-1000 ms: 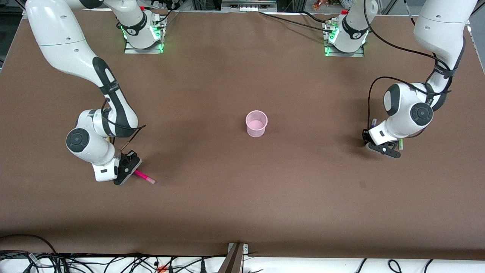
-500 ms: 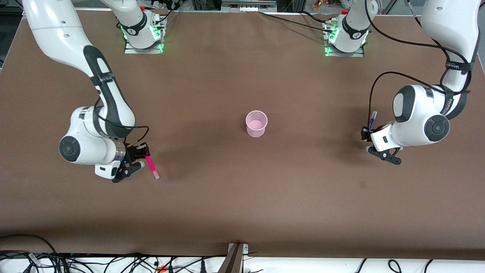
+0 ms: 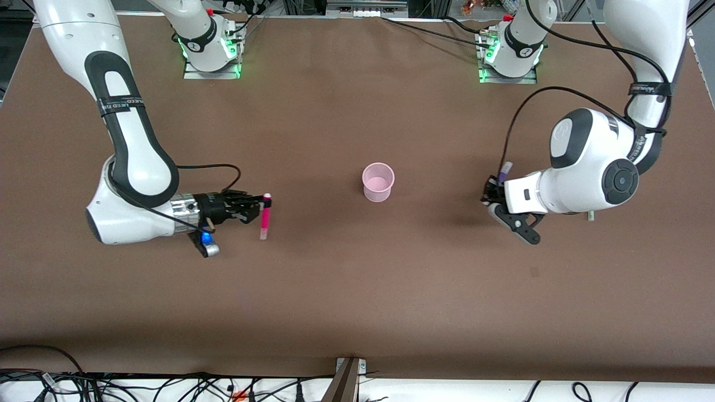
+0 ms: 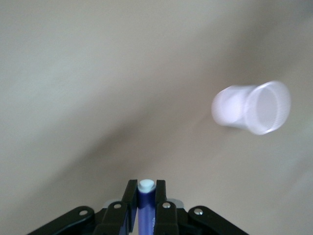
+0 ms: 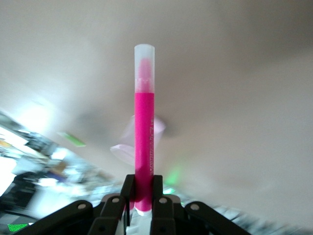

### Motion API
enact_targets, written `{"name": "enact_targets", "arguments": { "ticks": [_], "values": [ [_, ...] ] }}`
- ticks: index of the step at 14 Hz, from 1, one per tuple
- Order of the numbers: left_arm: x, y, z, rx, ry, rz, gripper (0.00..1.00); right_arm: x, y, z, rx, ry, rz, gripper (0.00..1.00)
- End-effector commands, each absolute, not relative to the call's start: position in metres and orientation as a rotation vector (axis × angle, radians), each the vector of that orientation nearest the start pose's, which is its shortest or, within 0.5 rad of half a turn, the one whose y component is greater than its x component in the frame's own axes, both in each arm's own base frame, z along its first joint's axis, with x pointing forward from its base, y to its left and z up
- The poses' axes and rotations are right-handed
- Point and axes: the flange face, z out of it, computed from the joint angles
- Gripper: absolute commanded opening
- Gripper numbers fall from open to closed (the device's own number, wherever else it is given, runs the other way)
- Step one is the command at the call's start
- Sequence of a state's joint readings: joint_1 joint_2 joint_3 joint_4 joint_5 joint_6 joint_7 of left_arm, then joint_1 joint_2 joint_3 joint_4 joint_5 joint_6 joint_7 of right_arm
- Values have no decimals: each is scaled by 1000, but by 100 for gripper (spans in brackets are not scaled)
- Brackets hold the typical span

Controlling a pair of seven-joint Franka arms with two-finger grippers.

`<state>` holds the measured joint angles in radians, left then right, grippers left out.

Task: Organize pens into pink holder with both arms
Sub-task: 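Lift both markers and carry them toward the pink cup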

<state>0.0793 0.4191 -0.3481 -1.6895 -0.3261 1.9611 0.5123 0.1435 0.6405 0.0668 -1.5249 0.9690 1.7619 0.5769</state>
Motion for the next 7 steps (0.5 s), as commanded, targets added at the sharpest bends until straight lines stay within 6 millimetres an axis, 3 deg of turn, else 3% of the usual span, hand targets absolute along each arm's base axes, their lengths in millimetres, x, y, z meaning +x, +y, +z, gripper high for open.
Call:
{"name": "enact_targets", "arguments": {
  "ticks": [1,4,7],
  "values": [
    [641,-196,364,-3555,1324,-178,0,656,233,301,-1851,1138,1028,0],
    [651,-200,355,-3561,1526,-475,0,659,244,316,-1652,1224,1139,0],
    [647,-217,353,-3610,1737,-923,0,658,251,324,-1611,1237,1173,0]
  ]
}}
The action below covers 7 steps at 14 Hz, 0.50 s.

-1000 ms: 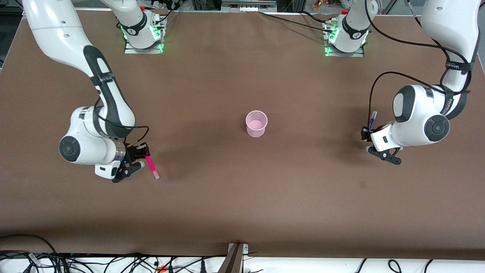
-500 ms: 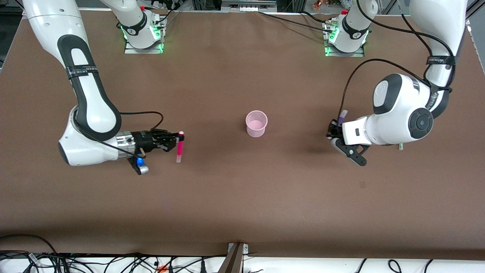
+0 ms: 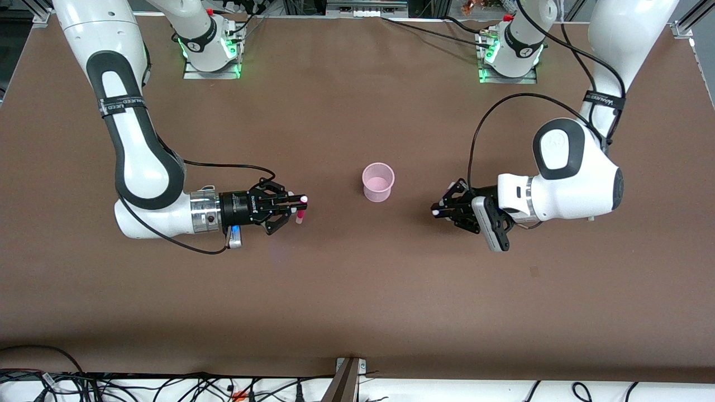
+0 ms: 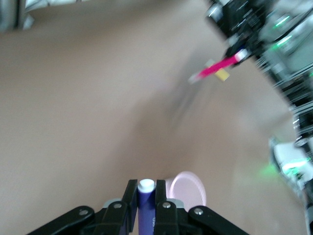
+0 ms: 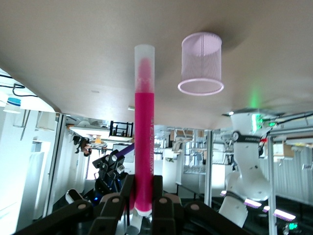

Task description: Organize pens into pink holder with both arms

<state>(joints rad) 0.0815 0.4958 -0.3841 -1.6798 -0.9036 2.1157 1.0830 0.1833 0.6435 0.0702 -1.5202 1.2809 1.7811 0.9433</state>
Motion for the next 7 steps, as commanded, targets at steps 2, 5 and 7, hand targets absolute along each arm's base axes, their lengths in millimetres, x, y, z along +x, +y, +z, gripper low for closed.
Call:
{"name": "enact_targets", "arguments": {
  "ticks": [2,5,7],
  "values": [
    [641,-238,350,1760,-973,626,0,660,254,331,-1598,1254,1184,0],
    [610,-273,325,1563,-1170,784,0,662,263,341,-1502,1311,1228,0],
    [573,-297,292,1455,-1172,899,0,662,268,347,-1489,1339,1222,0]
  ]
}}
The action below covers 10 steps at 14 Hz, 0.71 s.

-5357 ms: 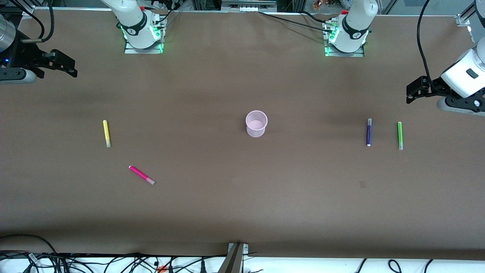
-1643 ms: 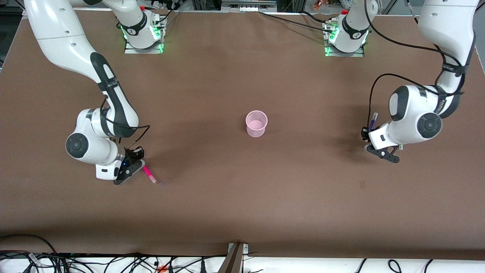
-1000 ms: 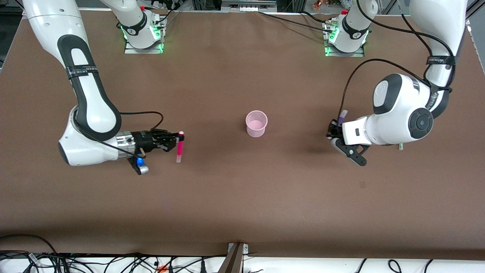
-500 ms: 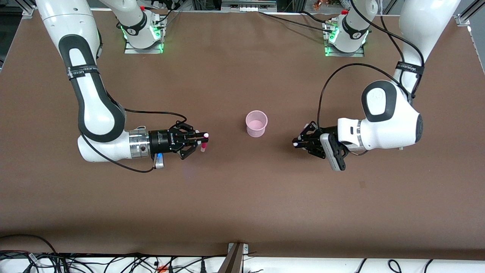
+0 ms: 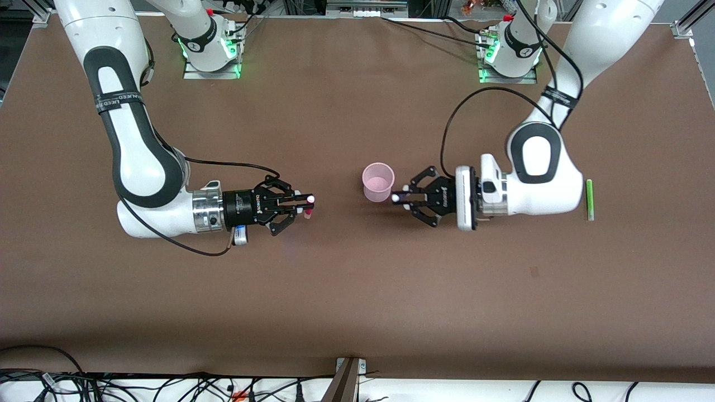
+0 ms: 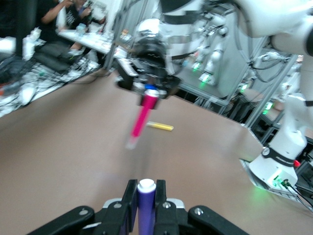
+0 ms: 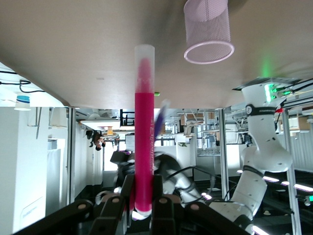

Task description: Organize pens into pink holder with both arms

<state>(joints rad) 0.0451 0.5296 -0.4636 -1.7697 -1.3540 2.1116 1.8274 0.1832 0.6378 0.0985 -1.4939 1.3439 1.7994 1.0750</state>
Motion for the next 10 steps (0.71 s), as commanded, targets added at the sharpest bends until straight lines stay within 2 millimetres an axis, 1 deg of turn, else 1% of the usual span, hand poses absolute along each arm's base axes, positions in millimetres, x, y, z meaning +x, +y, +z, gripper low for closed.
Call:
{"name": "enact_targets", "arguments": {
  "ticks": [1,2,3,4,7,8,9,10],
  "values": [
    [552,-302,269,1436,-1182,982,0,662,270,347,-1478,1362,1218,0],
    [537,-311,257,1408,-1180,1040,0,663,273,350,-1473,1375,1209,0],
    [528,-312,247,1404,-1182,1054,0,661,278,350,-1478,1376,1210,0],
    [522,-313,243,1404,-1188,1045,0,661,279,350,-1476,1382,1199,0],
    [516,-314,235,1410,-1187,1026,0,661,283,349,-1480,1390,1184,0],
    [509,-315,233,1416,-1178,1006,99,660,286,349,-1482,1391,1182,0],
    [507,-315,234,1421,-1169,996,100,659,288,349,-1485,1390,1182,0],
    [508,-314,238,1429,-1159,987,100,659,289,349,-1485,1393,1177,0]
  ]
}}
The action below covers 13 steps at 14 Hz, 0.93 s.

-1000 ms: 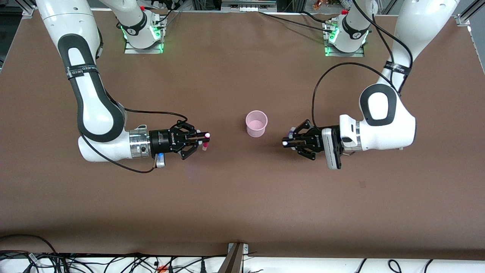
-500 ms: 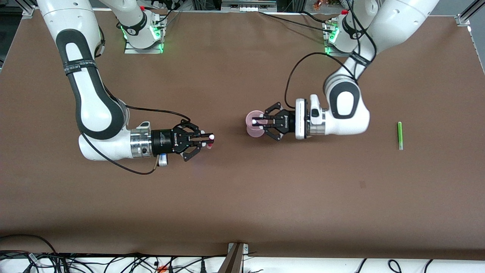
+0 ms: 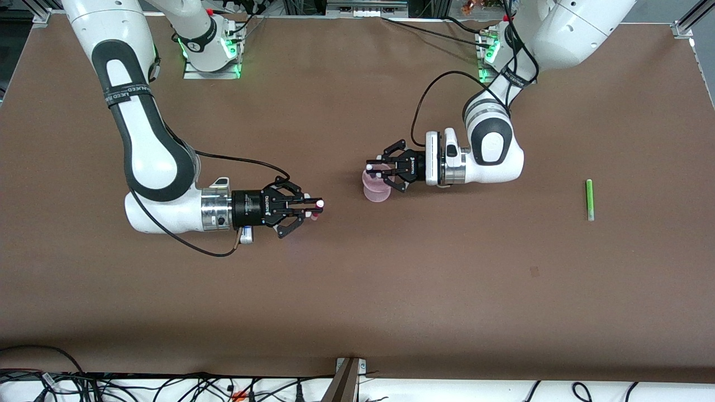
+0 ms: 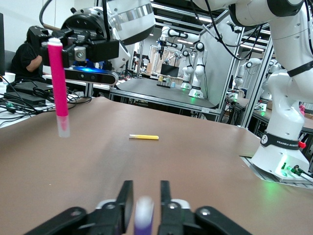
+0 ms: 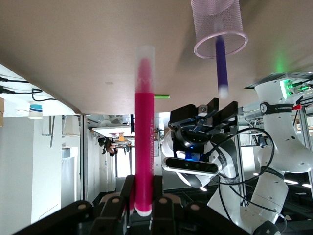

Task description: Organize pens into pink holder with both arms

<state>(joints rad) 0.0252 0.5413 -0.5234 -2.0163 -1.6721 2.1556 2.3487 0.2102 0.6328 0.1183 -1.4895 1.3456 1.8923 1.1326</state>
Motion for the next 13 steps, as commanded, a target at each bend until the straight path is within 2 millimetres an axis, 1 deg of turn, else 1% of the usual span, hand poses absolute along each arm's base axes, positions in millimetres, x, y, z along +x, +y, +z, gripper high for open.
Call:
{"name": "enact_targets", "arguments": {
  "ticks": [1,3,4,5,6,7,9,10,12,13],
  "values": [
    [509,-314,244,1441,-1144,965,100,659,291,349,-1485,1398,1167,0],
    [514,-312,265,1471,-1106,932,100,658,296,348,-1488,1403,1155,0],
    [519,-307,273,1491,-1104,894,100,657,301,348,-1491,1403,1152,0],
    [523,-302,283,1529,-1094,811,100,656,303,348,-1491,1409,1140,0],
    [533,-298,303,1574,-1088,740,100,654,312,348,-1496,1411,1131,0],
    [537,-299,318,1627,-1085,642,100,650,321,347,-1502,1416,1122,0],
    [544,-299,338,1728,-1112,489,100,645,338,346,-1480,1440,1117,0],
    [548,-298,342,1772,-1106,434,100,642,346,344,-1470,1444,1120,0],
    [548,-292,338,1871,-1112,318,100,632,365,342,-1442,1435,1156,0],
    [555,-281,339,1938,-1088,274,100,627,375,340,-1443,1436,1155,0]
  ]
}}
